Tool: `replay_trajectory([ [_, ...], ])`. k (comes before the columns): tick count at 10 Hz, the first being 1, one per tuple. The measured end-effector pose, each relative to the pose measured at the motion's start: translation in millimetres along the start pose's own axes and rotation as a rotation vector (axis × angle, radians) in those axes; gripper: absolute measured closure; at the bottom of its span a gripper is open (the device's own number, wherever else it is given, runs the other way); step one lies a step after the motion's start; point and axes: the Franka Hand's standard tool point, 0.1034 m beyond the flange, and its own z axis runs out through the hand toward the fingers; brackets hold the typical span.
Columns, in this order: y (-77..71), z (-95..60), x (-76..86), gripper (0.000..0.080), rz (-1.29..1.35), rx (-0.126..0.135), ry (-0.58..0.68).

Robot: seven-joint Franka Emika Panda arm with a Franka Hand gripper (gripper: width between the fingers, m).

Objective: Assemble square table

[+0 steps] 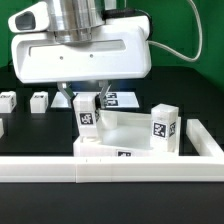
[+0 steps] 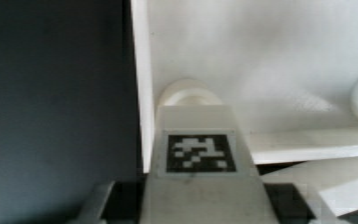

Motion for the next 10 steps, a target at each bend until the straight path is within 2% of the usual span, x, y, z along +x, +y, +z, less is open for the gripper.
replay_trajectory([
  [4, -7.0, 1.2, -6.3, 0.0508, 0.363, 0.0, 0.082],
  [10, -21.1, 3.7, -6.9, 0.0508, 0.834, 0.041, 0.094],
])
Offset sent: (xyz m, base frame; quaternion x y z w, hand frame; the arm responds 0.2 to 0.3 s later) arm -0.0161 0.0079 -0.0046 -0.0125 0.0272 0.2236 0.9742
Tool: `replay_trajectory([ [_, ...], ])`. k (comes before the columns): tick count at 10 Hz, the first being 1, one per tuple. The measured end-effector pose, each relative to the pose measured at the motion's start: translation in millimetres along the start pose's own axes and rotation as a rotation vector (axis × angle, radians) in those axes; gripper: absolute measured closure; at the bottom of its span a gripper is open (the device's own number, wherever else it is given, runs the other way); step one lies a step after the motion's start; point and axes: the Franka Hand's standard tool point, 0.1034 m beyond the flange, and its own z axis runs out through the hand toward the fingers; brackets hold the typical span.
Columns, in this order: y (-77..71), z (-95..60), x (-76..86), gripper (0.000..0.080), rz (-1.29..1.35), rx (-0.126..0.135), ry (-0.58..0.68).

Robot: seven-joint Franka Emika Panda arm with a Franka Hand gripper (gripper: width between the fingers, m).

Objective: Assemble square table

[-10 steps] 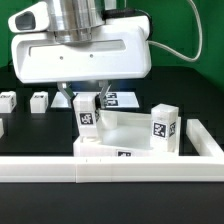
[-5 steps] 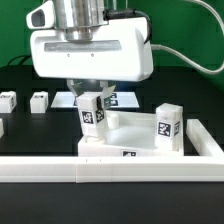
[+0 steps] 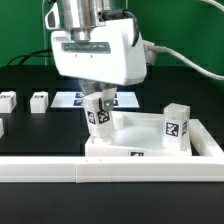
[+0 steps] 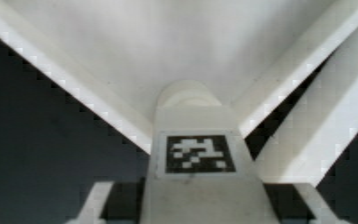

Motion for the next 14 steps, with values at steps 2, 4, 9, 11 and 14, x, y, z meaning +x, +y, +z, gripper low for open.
replay_trajectory([
  [2, -4.5, 1.1, -3.4, 0.0508, 0.179, 0.015, 0.003],
  [4, -5.3, 1.2, -3.9, 0.0508, 0.262, 0.02, -0.001],
  [9, -3.7, 2.4, -3.6, 0.0179, -0.022, 0.014, -0.002],
  [11, -2.3, 3.0, -2.1, 0.0159, -0.268, 0.013, 0.0],
  [14, -2.3, 3.0, -1.9, 0.0151, -0.457, 0.012, 0.002],
])
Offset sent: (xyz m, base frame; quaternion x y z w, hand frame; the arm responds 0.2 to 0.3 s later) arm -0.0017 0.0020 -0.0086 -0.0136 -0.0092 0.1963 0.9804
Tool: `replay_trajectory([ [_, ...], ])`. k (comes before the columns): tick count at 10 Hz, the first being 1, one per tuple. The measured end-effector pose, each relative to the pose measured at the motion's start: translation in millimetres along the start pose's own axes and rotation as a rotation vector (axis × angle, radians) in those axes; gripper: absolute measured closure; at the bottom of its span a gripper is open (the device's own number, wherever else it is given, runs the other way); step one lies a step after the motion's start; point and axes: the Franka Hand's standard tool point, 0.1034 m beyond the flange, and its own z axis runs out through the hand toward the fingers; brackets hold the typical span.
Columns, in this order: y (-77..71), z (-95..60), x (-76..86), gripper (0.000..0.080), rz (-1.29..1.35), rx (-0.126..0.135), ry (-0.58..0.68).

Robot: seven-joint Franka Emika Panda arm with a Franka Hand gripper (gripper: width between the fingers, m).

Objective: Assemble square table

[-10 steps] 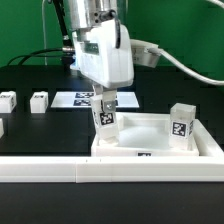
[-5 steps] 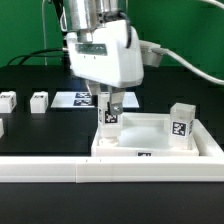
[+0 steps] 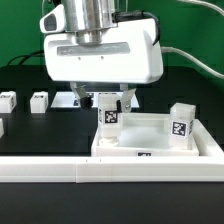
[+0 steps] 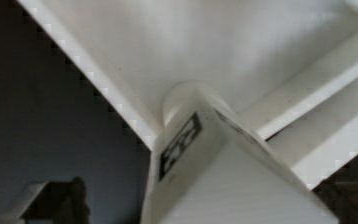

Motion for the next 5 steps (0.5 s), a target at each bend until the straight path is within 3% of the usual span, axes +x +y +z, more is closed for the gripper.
replay_trajectory([
  [3, -12.0, 3.5, -11.6, 0.0151, -0.226, -0.043, 0.006],
  [5, -16.6, 4.2, -15.5, 0.0151, -0.392, -0.058, 0.004],
])
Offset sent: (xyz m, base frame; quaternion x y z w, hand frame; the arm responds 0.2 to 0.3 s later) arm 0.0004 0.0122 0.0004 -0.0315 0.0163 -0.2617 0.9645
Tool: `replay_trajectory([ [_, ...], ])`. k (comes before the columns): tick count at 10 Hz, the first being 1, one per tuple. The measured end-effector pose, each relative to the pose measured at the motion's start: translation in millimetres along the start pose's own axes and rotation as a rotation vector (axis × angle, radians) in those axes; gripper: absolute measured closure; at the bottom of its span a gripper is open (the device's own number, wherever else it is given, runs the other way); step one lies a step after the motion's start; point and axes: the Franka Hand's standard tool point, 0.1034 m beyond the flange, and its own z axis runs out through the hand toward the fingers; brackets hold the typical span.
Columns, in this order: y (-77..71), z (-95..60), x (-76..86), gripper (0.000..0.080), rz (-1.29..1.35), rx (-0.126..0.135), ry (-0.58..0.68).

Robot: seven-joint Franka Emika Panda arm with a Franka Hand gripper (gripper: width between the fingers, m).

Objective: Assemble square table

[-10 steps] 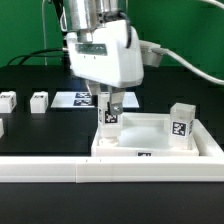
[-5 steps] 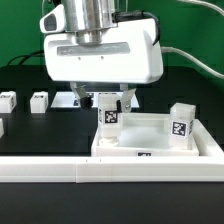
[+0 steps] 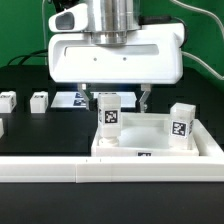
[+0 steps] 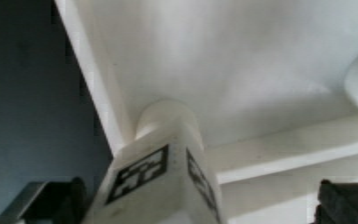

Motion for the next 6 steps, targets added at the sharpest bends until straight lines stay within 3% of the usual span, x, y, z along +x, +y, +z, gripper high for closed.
replay_trajectory([
  [1, -1.0, 0.1, -0.3, 0.0151, -0.069, -0.001, 0.0],
  [6, 20.7, -1.3, 6.0, 0.0151, -0.434, -0.007, 0.002],
])
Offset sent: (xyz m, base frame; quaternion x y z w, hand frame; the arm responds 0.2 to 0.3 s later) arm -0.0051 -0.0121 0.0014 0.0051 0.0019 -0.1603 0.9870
